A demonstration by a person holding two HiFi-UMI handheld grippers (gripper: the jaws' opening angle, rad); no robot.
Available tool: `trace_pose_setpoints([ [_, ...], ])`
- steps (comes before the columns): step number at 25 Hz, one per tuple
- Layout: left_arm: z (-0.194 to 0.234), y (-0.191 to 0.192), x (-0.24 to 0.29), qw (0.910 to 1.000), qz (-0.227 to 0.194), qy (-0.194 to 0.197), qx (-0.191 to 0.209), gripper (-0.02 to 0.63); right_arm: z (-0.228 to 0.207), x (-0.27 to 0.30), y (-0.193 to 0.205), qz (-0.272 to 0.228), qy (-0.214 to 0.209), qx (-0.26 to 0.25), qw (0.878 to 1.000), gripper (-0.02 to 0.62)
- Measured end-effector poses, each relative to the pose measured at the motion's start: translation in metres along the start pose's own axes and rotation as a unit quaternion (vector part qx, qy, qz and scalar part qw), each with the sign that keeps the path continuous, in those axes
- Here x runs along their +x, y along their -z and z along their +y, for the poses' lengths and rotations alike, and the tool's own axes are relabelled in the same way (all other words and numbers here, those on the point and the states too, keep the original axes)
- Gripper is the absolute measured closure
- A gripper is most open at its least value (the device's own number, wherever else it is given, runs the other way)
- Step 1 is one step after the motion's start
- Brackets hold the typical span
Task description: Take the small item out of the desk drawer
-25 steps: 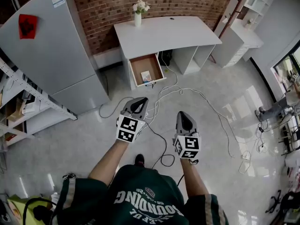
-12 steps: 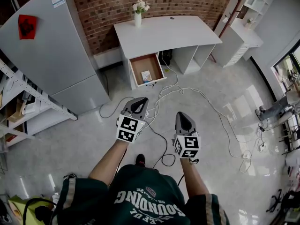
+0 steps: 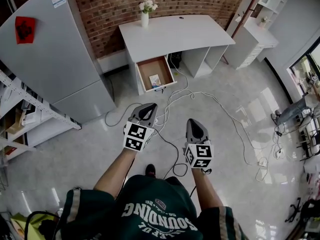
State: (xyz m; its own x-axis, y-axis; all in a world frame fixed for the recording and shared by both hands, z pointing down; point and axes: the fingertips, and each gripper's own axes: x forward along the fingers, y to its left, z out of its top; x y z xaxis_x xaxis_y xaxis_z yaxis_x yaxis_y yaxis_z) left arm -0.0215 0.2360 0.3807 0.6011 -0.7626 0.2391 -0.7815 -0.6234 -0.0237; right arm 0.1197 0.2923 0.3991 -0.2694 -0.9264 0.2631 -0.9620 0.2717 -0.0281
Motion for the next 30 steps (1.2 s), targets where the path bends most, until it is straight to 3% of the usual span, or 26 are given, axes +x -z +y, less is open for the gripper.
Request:
trace_pose_setpoints([
  [13, 0.005, 0.001, 0.003, 0.9998, -0.004, 0.018, -0.002, 0.591, 0.004, 0.0, -0.003, 0.0, 0.019, 0.008, 1.0, 0.571],
  [30, 0.015, 0.005, 0.02, 0.9998, 0.004, 0.013, -0.013, 0.591, 0.003, 0.017, 0.002, 0.012, 0.009, 0.016, 1.0, 0.571],
])
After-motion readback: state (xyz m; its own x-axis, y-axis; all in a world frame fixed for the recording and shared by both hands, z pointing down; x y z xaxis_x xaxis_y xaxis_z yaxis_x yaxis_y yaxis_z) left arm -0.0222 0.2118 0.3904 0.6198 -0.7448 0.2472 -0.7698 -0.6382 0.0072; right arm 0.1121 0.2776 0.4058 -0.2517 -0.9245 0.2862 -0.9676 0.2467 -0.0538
